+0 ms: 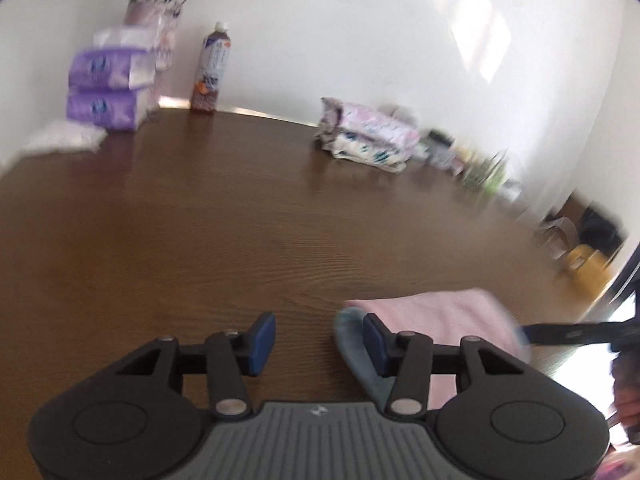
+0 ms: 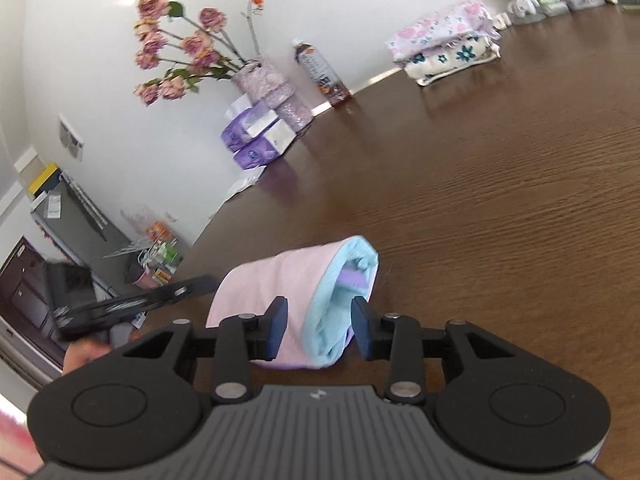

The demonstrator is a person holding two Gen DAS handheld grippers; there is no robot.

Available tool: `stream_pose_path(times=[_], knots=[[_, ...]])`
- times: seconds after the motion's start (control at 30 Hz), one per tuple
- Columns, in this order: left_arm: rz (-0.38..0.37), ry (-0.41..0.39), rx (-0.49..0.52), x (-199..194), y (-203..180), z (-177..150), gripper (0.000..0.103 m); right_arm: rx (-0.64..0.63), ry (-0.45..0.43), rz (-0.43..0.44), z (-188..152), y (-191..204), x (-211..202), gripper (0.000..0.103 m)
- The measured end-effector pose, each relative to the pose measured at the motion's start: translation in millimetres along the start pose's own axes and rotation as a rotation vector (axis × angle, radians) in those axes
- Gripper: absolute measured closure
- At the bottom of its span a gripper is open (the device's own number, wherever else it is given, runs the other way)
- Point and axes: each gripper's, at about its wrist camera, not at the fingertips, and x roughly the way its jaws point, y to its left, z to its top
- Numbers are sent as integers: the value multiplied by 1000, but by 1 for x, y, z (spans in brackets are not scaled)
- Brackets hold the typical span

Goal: Fold clothes
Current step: 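Lift the pink roll with both grippers and carry it toward the clothes stack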

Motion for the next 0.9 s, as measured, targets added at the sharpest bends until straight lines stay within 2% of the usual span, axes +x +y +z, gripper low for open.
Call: stream_pose_path(times=[0.13,0.3,0.33,0.4,0.5,0.57,0.63,0.67,0.7,0.77,0.9], knots=[[-101,18,-93,7,-1,-4,56,23,19,15,7,-1,19,66],[-112,46,-170,24,2,-6,60,10,46,8,9,3,34,66],[-125,54,-186,27,4,-7,67,7,51,9,8,4,35,69],[-148,69,-205,31,5,-9,74,2,59,11,6,5,37,73],[-143,73,-223,31,7,-12,73,6,41,11,7,5,30,71],[-141,55,-239,24,10,-13,64,13,20,12,8,3,23,59],[-110,32,-265,17,14,-13,38,19,5,-3,10,0,17,45],[-86,20,-284,13,16,-13,34,22,-1,-13,10,-2,14,42],[-72,20,-307,12,19,-13,32,30,-2,-20,11,-4,13,38],[-69,49,-353,16,25,-12,31,62,16,-21,12,-11,16,37],[-112,64,-401,28,28,-8,30,113,63,15,12,-16,28,37]])
